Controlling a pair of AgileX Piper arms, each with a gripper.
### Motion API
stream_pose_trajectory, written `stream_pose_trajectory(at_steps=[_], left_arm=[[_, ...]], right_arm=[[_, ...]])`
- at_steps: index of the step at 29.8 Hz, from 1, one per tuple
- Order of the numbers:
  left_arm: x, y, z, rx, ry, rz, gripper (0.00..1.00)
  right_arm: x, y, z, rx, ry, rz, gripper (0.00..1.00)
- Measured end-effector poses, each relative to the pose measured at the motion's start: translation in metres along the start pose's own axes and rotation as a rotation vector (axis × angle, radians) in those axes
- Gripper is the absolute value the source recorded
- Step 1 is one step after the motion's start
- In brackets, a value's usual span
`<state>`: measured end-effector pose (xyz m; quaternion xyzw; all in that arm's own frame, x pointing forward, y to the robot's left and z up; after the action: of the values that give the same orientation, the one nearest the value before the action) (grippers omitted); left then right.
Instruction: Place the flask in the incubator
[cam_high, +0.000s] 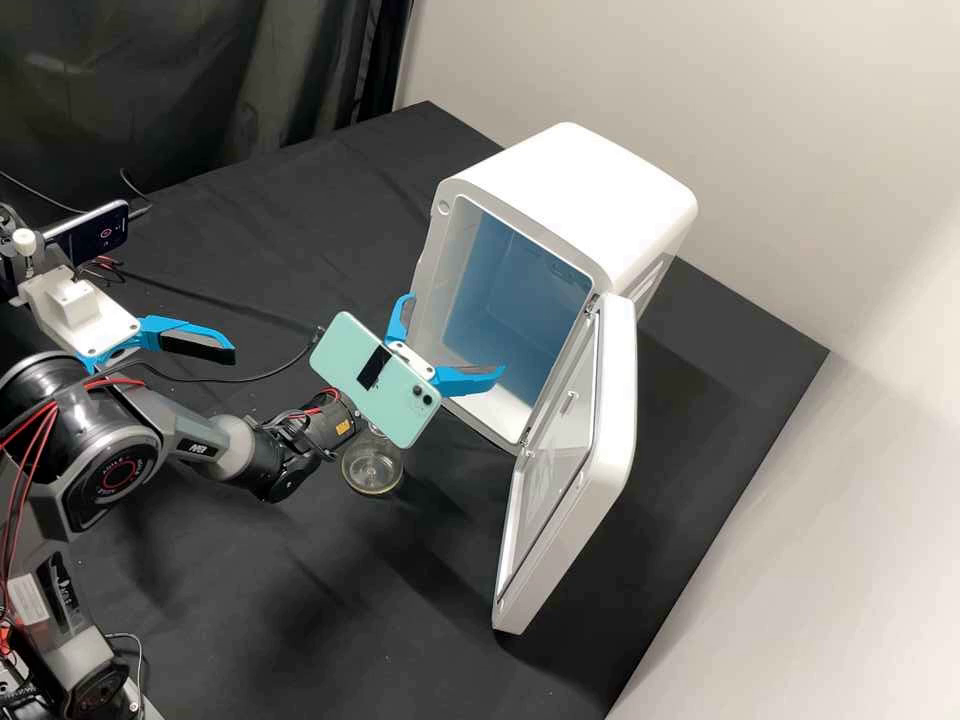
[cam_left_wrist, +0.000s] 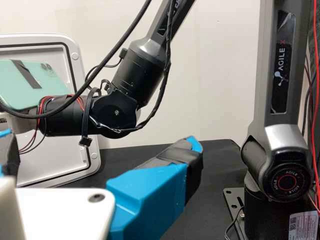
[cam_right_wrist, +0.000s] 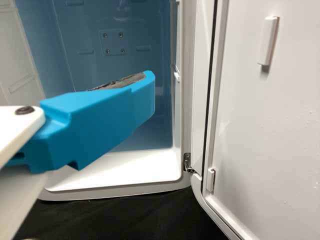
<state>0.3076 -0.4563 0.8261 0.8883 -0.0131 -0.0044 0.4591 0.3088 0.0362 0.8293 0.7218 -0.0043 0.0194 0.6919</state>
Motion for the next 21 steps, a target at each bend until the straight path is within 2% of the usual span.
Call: stream_pose_trajectory(at_steps=[16,21], left_arm=[[0.0000,0.0000,0.0000,0.000,0.000,0.000,1.00],[-0.0067,-0.0085,-0.0013,0.003,0.002,-0.034,1.00]], right_arm=[[0.0000,0.0000,0.0000,0.000,0.000,0.000,1.00],[0.0000,0.0000,0.0000,0.000,0.000,0.000,1.00]])
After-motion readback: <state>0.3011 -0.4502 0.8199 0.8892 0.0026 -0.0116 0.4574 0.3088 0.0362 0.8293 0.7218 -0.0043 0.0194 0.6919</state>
